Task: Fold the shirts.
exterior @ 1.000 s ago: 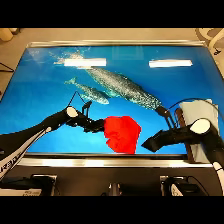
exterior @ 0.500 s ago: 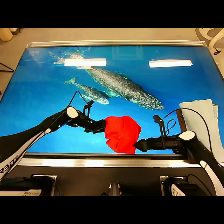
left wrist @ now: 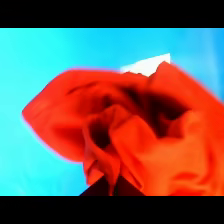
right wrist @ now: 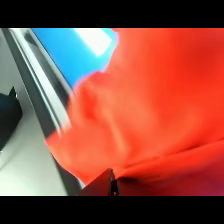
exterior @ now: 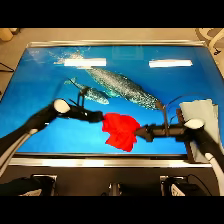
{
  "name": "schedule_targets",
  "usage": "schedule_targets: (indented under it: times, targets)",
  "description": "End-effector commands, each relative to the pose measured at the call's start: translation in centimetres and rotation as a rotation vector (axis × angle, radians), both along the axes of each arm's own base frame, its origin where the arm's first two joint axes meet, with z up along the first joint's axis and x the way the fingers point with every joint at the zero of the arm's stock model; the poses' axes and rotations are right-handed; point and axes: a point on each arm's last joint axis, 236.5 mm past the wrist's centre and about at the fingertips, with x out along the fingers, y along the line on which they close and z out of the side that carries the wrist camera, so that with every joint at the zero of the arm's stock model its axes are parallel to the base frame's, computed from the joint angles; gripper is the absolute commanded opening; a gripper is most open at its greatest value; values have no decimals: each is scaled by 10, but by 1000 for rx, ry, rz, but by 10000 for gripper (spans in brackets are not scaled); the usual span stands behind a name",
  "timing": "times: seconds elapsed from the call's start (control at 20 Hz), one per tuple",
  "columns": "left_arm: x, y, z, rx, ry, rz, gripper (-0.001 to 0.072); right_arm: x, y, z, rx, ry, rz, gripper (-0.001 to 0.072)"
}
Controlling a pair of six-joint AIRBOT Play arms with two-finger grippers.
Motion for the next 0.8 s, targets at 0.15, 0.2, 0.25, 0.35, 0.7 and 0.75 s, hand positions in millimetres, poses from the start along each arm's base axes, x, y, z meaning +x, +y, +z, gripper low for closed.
schedule_targets:
  times: [0.15,0.2,0.25,0.35,0.7,0.75]
  targets:
    - [14,85,335,-111,-844,143,24,44,-42,305,-296,-1025,-170,16]
    - [-7,104,395,-159,-985,194,24,34,-55,360,-325,-1170,-278,16]
    - [-36,124,454,-219,-1131,253,24,18,-67,411,-318,-1291,-392,16]
    - [-94,154,536,-341,-1356,340,24,-20,-76,474,-255,-1442,-510,16]
    - [-134,171,572,-382,-1469,369,23,-38,-72,465,-286,-1411,-471,16]
    - [-124,172,566,-331,-1471,376,24,-33,-77,450,-337,-1357,-465,16]
